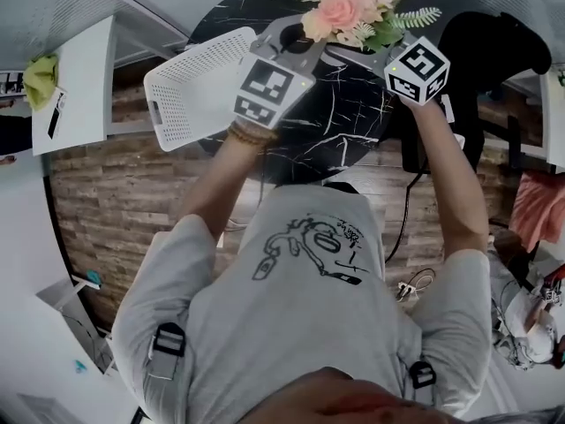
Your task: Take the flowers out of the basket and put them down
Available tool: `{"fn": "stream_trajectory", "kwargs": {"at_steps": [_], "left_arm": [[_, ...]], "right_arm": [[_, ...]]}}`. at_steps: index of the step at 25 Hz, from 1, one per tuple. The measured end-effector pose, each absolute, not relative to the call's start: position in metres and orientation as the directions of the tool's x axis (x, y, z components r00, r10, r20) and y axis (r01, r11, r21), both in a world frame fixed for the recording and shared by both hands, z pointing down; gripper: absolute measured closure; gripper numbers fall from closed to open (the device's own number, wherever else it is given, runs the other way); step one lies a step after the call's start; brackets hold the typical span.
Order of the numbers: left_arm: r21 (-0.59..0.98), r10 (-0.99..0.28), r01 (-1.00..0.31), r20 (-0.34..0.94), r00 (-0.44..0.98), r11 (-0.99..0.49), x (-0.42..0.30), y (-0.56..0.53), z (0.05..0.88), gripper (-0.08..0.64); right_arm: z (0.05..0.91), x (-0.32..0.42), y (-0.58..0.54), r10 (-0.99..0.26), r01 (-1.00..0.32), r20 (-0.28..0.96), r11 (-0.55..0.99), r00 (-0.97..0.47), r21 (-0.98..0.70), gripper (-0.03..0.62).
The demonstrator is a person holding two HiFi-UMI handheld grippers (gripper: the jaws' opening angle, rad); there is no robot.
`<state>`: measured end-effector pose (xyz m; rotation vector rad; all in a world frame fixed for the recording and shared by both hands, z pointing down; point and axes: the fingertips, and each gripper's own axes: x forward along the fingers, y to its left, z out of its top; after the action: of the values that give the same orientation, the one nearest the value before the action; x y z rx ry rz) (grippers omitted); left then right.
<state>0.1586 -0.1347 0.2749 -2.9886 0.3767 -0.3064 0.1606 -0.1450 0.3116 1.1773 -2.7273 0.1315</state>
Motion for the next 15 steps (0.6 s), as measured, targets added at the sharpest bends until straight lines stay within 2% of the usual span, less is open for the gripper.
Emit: {"fn": "stream_trajectory", "kwargs": {"at_steps": [5, 15], "left_arm": [[-0.138, -0.208, -0.184, 0.192, 0.959, -0.973, 0.188, -0.124, 0.277, 0.557], [-0.11, -0.199, -0.18, 0.208, 0.958, -0.978, 0.2, -0.121, 0.291, 0.558]], "right_arm": [[0.313, 0.19, -0.135, -0.744, -0.76, 0.187, 0.65, -0.641, -0.018, 0.192], [0.327, 0.201, -0.129, -0.749, -0.767, 0.195, 0.642, -0.633, -0.023, 0.192]]}}
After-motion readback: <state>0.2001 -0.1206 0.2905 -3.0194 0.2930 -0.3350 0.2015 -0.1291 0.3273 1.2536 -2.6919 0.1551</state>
